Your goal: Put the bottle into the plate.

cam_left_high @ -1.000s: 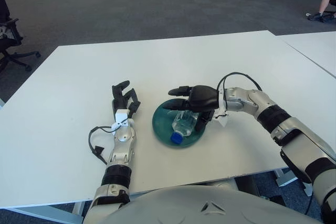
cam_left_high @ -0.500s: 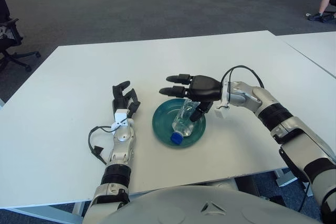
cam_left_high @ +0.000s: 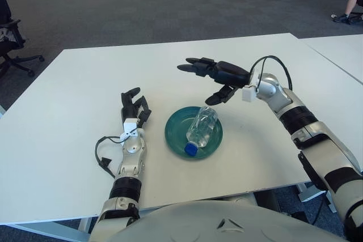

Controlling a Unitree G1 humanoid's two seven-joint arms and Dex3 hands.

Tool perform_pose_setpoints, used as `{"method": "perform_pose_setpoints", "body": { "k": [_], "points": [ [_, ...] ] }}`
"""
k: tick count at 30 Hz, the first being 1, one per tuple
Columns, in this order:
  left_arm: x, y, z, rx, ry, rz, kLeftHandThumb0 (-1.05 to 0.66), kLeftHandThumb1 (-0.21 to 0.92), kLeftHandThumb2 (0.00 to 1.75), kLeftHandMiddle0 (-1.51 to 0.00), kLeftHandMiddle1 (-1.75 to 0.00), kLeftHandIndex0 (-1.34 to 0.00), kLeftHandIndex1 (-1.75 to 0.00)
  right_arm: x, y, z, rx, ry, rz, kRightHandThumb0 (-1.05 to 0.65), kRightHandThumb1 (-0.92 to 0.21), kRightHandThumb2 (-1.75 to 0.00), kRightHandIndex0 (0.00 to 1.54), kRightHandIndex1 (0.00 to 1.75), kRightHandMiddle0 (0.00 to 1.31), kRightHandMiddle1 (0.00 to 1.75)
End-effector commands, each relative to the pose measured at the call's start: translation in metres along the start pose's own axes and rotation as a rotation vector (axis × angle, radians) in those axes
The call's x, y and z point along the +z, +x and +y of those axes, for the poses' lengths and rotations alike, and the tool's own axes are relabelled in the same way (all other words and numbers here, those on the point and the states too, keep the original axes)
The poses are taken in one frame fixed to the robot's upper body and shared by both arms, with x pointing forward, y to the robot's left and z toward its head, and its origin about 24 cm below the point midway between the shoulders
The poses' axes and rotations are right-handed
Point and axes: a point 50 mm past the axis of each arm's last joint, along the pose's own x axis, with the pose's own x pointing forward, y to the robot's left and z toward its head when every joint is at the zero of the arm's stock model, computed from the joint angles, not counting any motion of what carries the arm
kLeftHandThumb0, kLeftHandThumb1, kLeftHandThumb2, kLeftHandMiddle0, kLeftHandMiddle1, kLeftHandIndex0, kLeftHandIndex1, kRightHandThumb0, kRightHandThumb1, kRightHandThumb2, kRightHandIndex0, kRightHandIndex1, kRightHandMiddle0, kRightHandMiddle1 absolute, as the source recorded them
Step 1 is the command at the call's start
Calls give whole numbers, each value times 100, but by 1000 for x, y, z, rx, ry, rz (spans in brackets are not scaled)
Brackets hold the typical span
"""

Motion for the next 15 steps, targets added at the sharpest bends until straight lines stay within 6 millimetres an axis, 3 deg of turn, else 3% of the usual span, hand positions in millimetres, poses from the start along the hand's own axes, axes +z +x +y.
{"method": "perform_pose_setpoints", "body": {
  "k": [1, 3, 7, 10, 12, 15],
  "points": [
    [10, 6, -3, 2, 22, -40, -58, 92, 77, -45, -57, -15, -110, -29, -5, -19, -147, 364, 81, -105, -92, -59, 5, 1, 0, 35],
    [10, 6, -3, 2, 24, -40, -58, 92, 77, -45, -57, -15, -110, -45, -6, -14, -215, 563, 101, -104, -92, -56, 6, 1, 0, 37],
    [10, 5, -3, 2, 25, -39, -58, 92, 76, -46, -57, -15, -110, -56, -5, -2, -324, 821, 61, -100, -92, -52, 9, 2, 0, 42],
    [10, 5, -3, 1, 23, -33, -58, 92, 76, -45, -57, -15, -110, -73, -16, 16, -465, 1045, 104, -95, -92, -56, 13, 3, 0, 49],
    [9, 4, -2, 1, 23, -30, -58, 92, 76, -45, -57, -15, -110, -79, -21, 24, -519, 1115, 124, -91, -92, -65, 13, 3, 0, 46],
    [9, 3, -2, -1, 22, -29, -58, 92, 76, -45, -57, -15, -110, -86, -29, 46, -632, 1175, 186, -87, -92, -68, 21, 5, 0, 62]
  ]
}}
